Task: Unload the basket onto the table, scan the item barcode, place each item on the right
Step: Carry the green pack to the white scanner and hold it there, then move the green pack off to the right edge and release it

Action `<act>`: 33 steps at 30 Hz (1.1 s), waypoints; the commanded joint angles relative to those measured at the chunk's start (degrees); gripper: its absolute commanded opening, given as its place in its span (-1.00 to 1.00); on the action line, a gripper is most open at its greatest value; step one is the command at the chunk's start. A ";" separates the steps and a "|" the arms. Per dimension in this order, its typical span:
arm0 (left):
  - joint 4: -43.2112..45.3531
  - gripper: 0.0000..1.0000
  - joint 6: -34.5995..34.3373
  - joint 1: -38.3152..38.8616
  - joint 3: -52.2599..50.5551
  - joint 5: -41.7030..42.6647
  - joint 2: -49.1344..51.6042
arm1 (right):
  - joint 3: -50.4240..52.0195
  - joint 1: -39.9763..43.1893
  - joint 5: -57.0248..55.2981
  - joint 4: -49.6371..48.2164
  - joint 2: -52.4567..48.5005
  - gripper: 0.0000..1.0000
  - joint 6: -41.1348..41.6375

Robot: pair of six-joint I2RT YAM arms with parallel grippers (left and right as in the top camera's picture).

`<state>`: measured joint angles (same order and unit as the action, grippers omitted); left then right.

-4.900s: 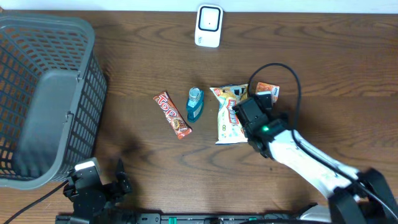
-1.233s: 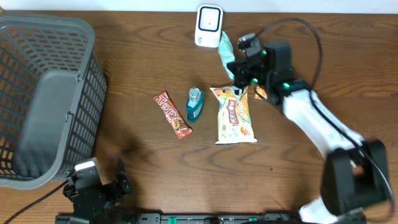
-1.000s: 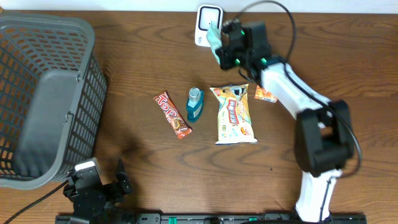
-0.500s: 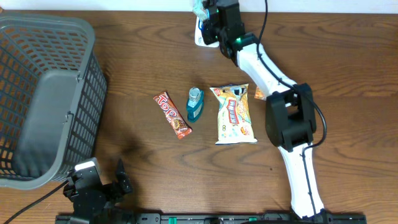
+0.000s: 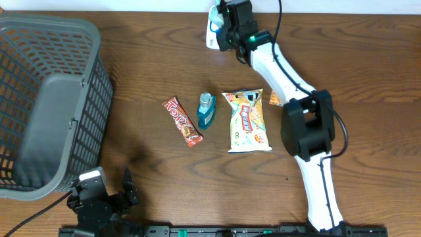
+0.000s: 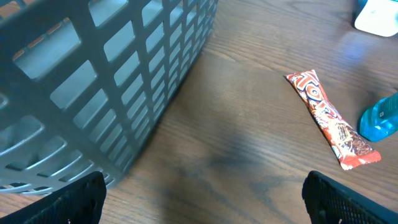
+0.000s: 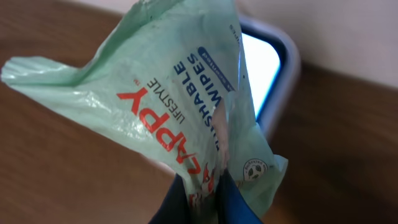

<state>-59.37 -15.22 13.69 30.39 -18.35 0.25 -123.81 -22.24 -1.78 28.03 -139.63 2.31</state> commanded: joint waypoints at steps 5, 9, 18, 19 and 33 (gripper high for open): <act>0.04 0.97 -0.11 -0.13 0.15 -0.79 -0.09 | -2.19 3.41 -10.19 16.68 14.51 -0.98 -0.66; 0.04 0.96 -0.11 -0.13 0.15 -0.79 -0.09 | -2.16 8.24 -13.92 27.54 18.14 -0.98 -0.66; 0.04 0.96 -0.11 -0.13 0.15 -0.79 -0.09 | 1.81 23.23 -15.93 35.15 18.03 -0.98 -0.68; 0.04 0.96 -0.11 -0.13 0.15 -0.79 -0.09 | 2.47 24.70 -15.96 34.75 17.90 -0.98 -0.68; 0.04 0.96 -0.11 -0.13 0.15 -0.79 -0.09 | 26.25 48.48 -16.22 13.44 17.62 -0.98 -4.13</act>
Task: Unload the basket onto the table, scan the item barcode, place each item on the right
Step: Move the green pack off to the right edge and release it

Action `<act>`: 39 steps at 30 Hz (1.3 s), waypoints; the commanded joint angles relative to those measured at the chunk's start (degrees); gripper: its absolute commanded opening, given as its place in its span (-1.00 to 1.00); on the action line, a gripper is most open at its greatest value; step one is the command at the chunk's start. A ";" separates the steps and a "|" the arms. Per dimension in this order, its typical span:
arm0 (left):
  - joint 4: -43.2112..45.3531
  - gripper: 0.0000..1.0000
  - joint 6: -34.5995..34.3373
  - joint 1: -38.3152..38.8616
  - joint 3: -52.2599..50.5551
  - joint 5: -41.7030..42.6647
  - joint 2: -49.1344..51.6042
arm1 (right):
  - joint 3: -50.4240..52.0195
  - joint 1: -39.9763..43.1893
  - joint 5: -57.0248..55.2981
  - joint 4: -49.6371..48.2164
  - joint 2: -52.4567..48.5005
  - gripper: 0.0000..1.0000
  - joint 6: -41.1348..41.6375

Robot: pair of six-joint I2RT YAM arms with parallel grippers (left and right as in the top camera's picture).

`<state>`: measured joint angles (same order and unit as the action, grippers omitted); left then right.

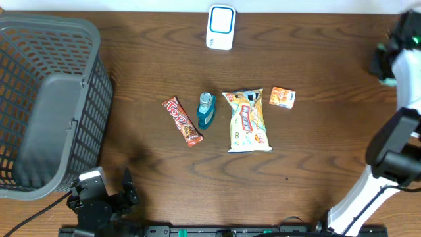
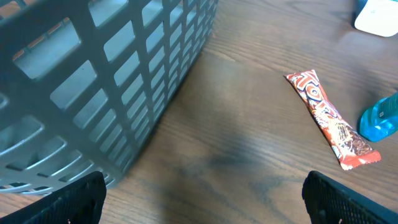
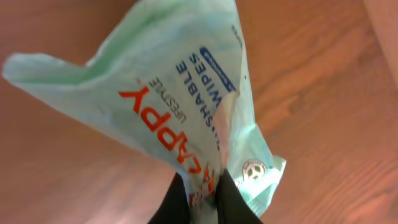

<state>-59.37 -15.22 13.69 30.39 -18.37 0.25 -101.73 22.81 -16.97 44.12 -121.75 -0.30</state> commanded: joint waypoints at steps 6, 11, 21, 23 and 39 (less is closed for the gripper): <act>0.04 0.96 -0.11 -0.13 0.15 -0.76 -0.09 | 6.91 11.17 -6.25 -6.01 -0.20 -0.98 -1.46; 0.04 0.96 -0.11 -0.13 0.15 -0.76 -0.09 | 6.91 14.67 -4.50 -4.61 -0.17 -0.80 2.16; 0.04 0.96 -0.11 -0.13 0.15 -0.76 -0.09 | 6.84 8.61 10.75 -3.56 9.68 0.99 6.93; 0.04 0.96 -0.11 -0.13 0.15 -0.76 -0.09 | 6.86 6.93 16.65 -2.82 12.37 0.98 9.11; 0.04 0.96 -0.11 -0.13 0.15 -0.76 -0.09 | 16.81 -9.84 48.63 4.94 15.23 0.73 21.53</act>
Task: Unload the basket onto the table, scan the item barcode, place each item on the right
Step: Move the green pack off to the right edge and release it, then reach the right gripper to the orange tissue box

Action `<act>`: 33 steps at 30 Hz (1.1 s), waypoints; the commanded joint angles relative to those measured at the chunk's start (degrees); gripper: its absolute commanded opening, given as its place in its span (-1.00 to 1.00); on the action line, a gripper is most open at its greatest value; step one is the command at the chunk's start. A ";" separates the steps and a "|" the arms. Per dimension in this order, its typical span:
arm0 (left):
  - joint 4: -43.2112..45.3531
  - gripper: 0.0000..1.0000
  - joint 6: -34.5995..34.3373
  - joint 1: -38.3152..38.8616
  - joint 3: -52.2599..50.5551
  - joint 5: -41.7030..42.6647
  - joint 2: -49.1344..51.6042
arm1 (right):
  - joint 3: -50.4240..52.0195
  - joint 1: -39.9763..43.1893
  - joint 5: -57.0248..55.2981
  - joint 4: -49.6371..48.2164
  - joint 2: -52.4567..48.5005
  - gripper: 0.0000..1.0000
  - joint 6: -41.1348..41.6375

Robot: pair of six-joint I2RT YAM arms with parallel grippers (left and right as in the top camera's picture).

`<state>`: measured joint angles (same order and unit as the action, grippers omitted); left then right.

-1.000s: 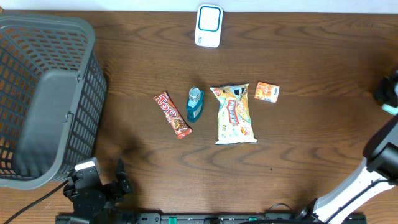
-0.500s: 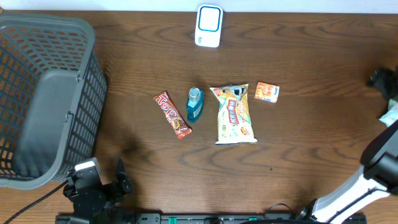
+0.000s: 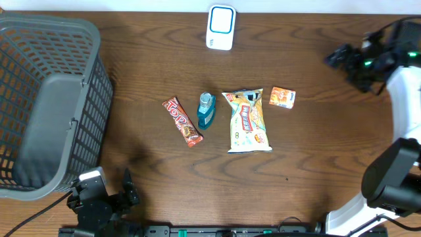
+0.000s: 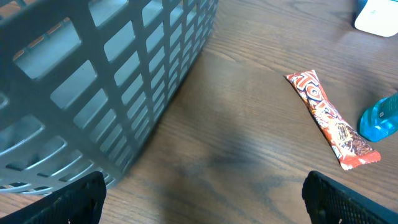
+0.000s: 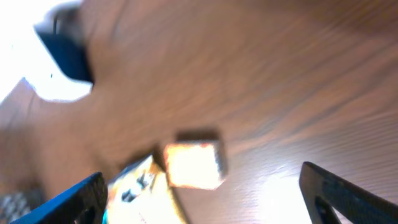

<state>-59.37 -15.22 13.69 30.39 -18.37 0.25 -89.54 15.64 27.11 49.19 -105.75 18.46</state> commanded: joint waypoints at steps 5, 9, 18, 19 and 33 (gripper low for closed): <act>0.04 0.97 -0.11 -0.13 0.15 -0.76 -0.09 | 15.04 -7.32 4.37 -10.62 -0.76 0.67 2.78; 0.04 0.96 -0.11 -0.13 0.15 -0.76 -0.09 | 20.98 -9.09 1.09 -19.91 -0.76 0.59 5.49; 0.04 0.96 -0.11 -0.13 0.15 -0.76 -0.09 | 28.57 -9.44 -3.54 -28.70 -0.76 0.35 10.23; 0.04 0.96 -0.11 -0.13 0.15 -0.76 -0.09 | 29.20 -9.42 -3.76 -29.53 -0.76 0.34 10.23; 0.04 0.96 -0.11 -0.13 0.15 -0.76 -0.09 | 36.09 -11.02 -4.15 -43.87 -0.76 0.12 10.21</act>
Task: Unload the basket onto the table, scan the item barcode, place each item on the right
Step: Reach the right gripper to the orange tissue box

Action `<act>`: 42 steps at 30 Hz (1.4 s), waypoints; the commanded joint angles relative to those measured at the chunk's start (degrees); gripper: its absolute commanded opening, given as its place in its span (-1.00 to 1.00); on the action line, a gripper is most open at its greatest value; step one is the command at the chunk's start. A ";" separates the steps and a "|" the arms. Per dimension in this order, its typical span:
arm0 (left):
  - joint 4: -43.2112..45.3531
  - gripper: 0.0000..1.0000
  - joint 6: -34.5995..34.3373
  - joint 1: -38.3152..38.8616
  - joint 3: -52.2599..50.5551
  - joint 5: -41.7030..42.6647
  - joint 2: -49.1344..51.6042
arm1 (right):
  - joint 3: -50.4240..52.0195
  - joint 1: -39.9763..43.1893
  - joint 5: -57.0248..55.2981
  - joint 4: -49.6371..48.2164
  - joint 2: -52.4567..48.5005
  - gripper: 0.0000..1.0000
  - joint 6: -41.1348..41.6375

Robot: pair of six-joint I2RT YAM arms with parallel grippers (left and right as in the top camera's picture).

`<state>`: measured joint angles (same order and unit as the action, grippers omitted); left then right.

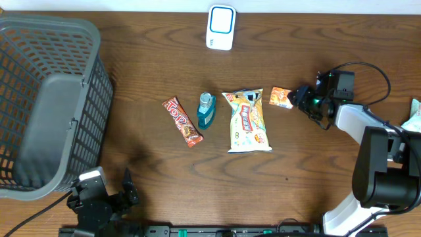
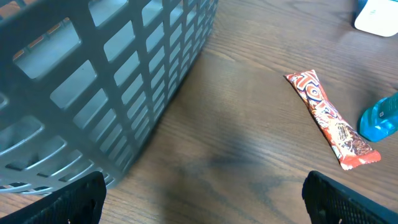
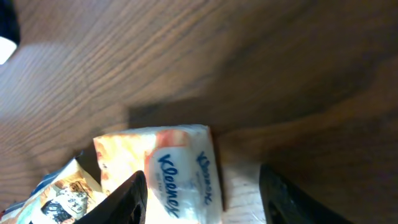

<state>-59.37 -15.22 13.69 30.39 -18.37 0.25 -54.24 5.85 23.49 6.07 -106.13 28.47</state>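
The white scanner [image 1: 220, 27] stands at the table's back edge. A small orange Kleenex pack [image 1: 281, 97] lies right of the chip bag [image 1: 247, 120]. My right gripper [image 1: 301, 97] is open just to the right of the pack. In the right wrist view the Kleenex pack [image 3: 180, 177] lies on the table, reaching in between the spread fingers [image 3: 132, 200] of the right gripper [image 3: 205, 202]. The left gripper [image 1: 127, 189] rests open at the front left. A red Top bar [image 1: 182, 121] and a teal bottle [image 1: 206, 110] lie mid-table.
A grey mesh basket [image 1: 39, 99] fills the left side, with its wall [image 2: 93, 81] close to the left gripper [image 2: 205, 205]. A pale green wipes pack [image 1: 416, 108] shows at the right edge of the table.
My right gripper, still open, has moved from the back right of the table down and left to the Kleenex pack. The green wipes pack now shows at the right edge. The left arm is unchanged.
My right gripper first held a green wipes pack up at the scanner. Then it was at the far right with the pack still in it. After that it was open and empty, facing the Kleenex pack. Now it is right at that pack.
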 commanded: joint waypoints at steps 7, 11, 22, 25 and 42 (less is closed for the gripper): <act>0.04 0.97 -0.11 -0.13 0.15 -0.76 -0.09 | 0.79 -2.56 -3.67 -2.84 -0.42 0.19 -2.40; 0.04 0.97 -0.11 -0.13 0.15 -0.76 -0.09 | 0.79 -2.58 -6.47 -3.74 -0.85 0.05 -3.52; 0.04 0.97 -0.11 -0.13 0.15 -0.76 -0.09 | 0.79 -3.02 1.64 -6.60 -8.00 -0.23 -9.14; 0.04 0.96 -0.11 -0.13 0.15 -0.76 -0.09 | 0.79 -2.95 2.40 -6.29 -9.27 -0.87 -9.92; 0.04 0.96 -0.11 -0.13 0.15 -0.76 -0.09 | 0.63 2.43 31.08 11.50 3.72 -0.97 8.15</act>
<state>-59.37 -15.22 13.69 30.39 -18.35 0.25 -53.69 6.70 45.23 14.85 -108.31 31.53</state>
